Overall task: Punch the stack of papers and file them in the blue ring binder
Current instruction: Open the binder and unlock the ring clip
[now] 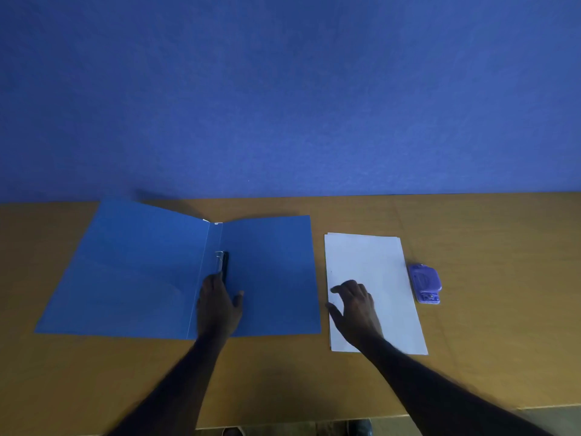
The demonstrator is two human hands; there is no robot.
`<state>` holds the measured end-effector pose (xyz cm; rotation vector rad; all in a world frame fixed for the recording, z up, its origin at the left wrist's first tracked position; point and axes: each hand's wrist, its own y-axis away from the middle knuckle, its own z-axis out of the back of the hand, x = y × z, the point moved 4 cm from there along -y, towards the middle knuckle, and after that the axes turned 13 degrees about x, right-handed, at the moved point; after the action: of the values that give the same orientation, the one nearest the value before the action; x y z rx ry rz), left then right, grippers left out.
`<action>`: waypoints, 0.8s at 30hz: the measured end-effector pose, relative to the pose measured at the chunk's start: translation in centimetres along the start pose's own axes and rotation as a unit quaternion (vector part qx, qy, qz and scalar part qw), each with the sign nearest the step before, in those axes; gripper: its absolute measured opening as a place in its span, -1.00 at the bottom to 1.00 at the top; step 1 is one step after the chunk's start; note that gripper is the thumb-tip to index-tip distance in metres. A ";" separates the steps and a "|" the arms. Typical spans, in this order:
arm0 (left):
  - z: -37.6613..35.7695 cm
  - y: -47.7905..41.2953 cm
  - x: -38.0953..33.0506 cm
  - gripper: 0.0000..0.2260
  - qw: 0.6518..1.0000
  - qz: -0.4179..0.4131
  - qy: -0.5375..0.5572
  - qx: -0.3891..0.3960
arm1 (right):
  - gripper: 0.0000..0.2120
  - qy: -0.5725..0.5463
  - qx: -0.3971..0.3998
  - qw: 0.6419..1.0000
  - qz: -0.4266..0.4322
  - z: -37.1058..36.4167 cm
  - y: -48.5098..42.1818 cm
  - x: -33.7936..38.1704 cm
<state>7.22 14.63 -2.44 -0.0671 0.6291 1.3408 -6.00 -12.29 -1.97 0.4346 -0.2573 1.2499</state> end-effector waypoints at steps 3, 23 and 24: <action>1.0 -0.9 1.0 -0.69 0.998 0.011 0.054 -0.013 | -0.68 0.008 0.040 0.998 0.044 0.0 -1.3 3.0; 4.4 -6.5 5.1 -0.59 0.991 0.009 0.062 0.117 | -0.65 -0.087 0.315 0.941 0.083 -7.4 -10.4 20.1; 4.3 -6.6 5.2 -0.54 0.991 0.003 0.063 0.120 | -0.68 -0.094 0.311 0.942 0.080 -7.6 -10.5 20.2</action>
<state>15.44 19.21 -3.28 0.0463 0.8945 1.2639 9.70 5.77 -2.10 1.0992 -0.0505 1.4415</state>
